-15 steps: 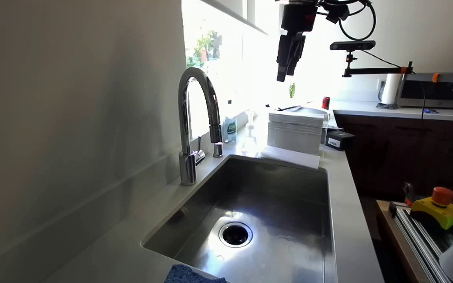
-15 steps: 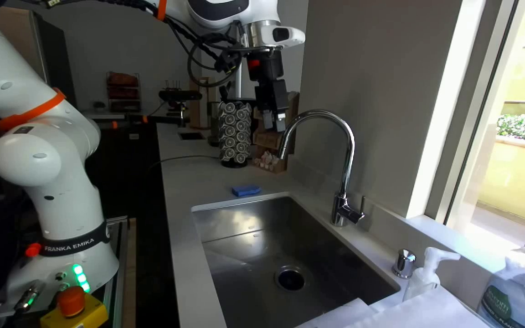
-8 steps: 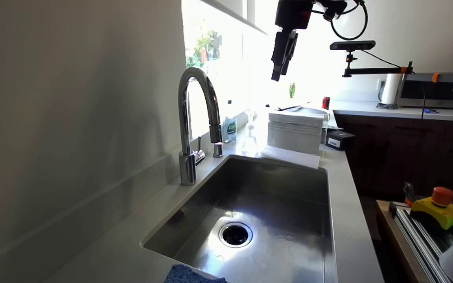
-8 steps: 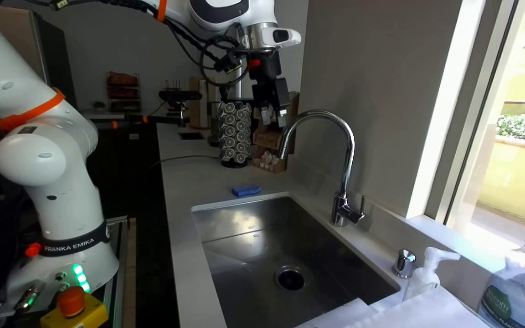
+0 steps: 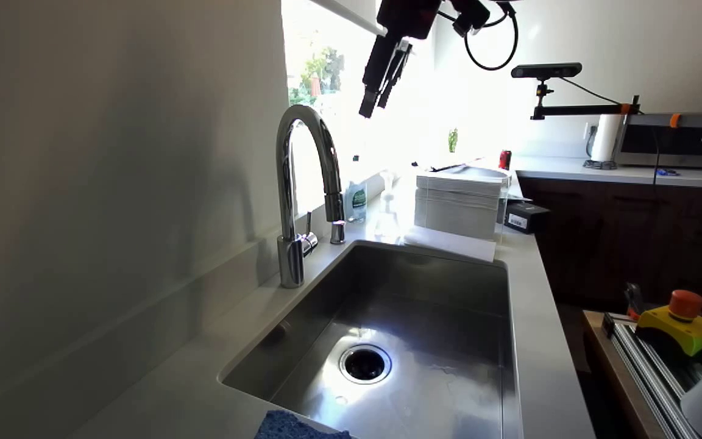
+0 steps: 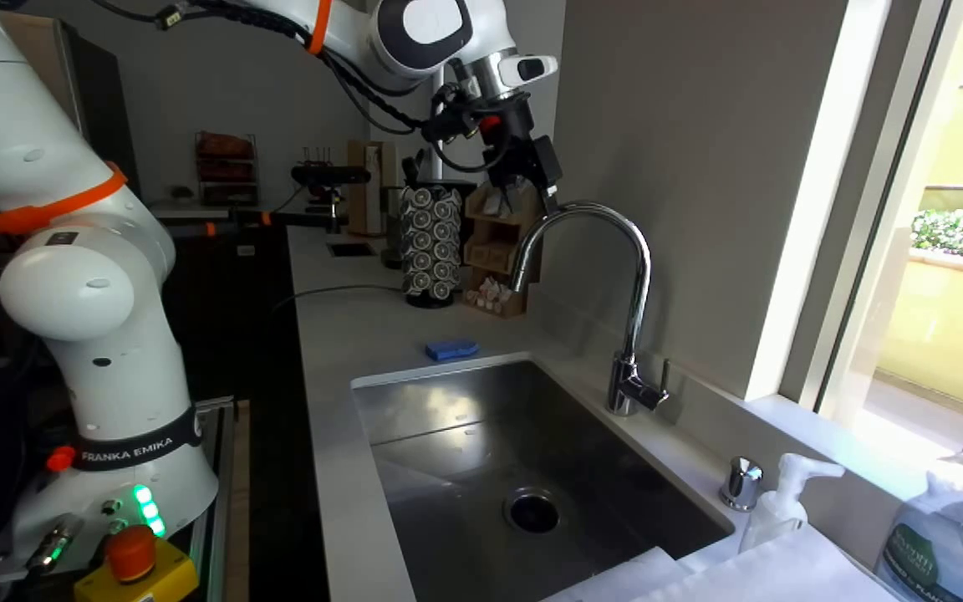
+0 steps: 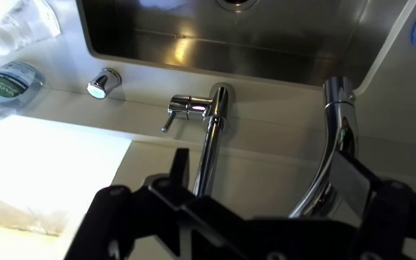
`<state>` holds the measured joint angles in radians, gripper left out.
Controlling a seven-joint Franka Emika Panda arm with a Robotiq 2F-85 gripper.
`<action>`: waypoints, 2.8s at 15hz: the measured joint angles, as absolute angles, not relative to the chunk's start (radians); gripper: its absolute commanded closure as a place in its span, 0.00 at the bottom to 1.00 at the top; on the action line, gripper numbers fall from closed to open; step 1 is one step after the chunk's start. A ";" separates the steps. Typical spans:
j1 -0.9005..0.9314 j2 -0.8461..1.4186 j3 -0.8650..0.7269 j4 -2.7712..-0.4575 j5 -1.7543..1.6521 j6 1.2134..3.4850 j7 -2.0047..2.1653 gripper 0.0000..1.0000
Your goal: Move the faucet to the center of the sink then move the faucet handle to the right.
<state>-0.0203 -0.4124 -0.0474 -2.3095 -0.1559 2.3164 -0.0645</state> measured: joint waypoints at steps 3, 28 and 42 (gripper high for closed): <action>-0.004 -0.373 -0.040 -2.299 -0.129 2.377 -0.064 0.00; -0.040 -0.295 0.105 -2.281 -0.266 2.420 0.248 0.86; -0.040 -0.323 0.117 -2.286 -0.267 2.399 0.293 0.53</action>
<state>-0.0399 -0.3233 0.1168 -2.2860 -0.2671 2.3992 0.2935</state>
